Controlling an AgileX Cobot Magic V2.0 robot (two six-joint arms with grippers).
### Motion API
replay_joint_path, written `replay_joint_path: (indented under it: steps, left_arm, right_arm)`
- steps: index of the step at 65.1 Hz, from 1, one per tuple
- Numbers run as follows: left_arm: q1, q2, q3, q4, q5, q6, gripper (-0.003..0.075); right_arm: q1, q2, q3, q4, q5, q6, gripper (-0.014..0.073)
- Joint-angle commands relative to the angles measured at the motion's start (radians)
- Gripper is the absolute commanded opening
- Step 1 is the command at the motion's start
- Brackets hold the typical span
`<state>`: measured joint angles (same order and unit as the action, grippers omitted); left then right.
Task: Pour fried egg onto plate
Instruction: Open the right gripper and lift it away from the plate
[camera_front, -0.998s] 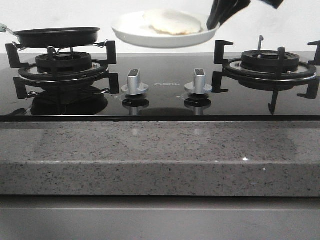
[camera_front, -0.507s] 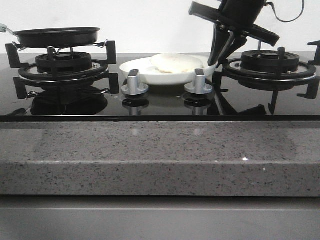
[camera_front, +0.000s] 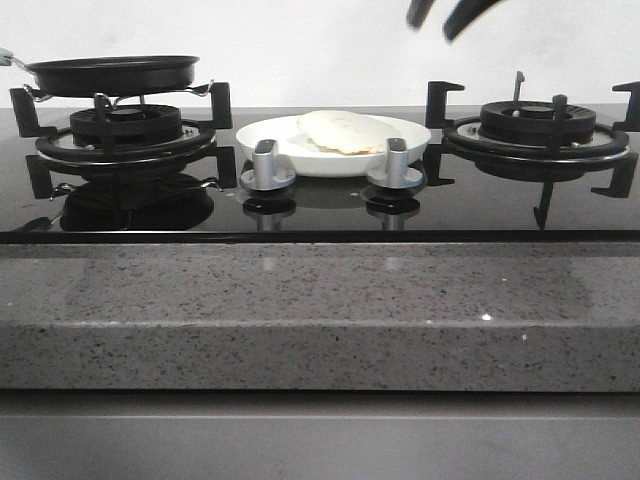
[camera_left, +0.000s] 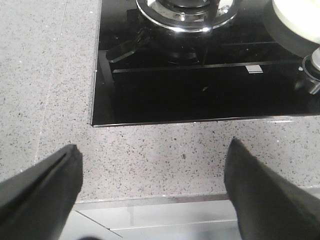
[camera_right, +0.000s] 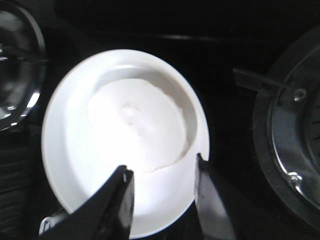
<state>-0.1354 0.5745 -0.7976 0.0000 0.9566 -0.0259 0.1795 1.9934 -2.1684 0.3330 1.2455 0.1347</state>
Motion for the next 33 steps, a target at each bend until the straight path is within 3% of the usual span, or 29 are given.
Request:
replay_joint_path:
  steps: [1, 8, 20, 33]
  left_arm:
    - [-0.008, 0.004, -0.026, 0.000, -0.066, -0.011, 0.0564]
    - [-0.008, 0.004, -0.026, 0.000, -0.066, -0.011, 0.0564]
    - [-0.008, 0.004, -0.026, 0.000, -0.066, -0.011, 0.0564]
    - [-0.008, 0.004, -0.026, 0.000, -0.066, -0.011, 0.0564]
  right_arm:
    - [0.001, -0.131, 0.001, 0.023, 0.029, -0.047, 0.0329]
    - [0.023, -0.244, 0.127, -0.017, -0.004, -0.070, 0.0329]
    - [0.039, -0.485, 0.427, -0.042, -0.192, -0.077, 0.0329]
    - [0.039, -0.778, 0.759, -0.052, -0.322, -0.171, 0.0329]
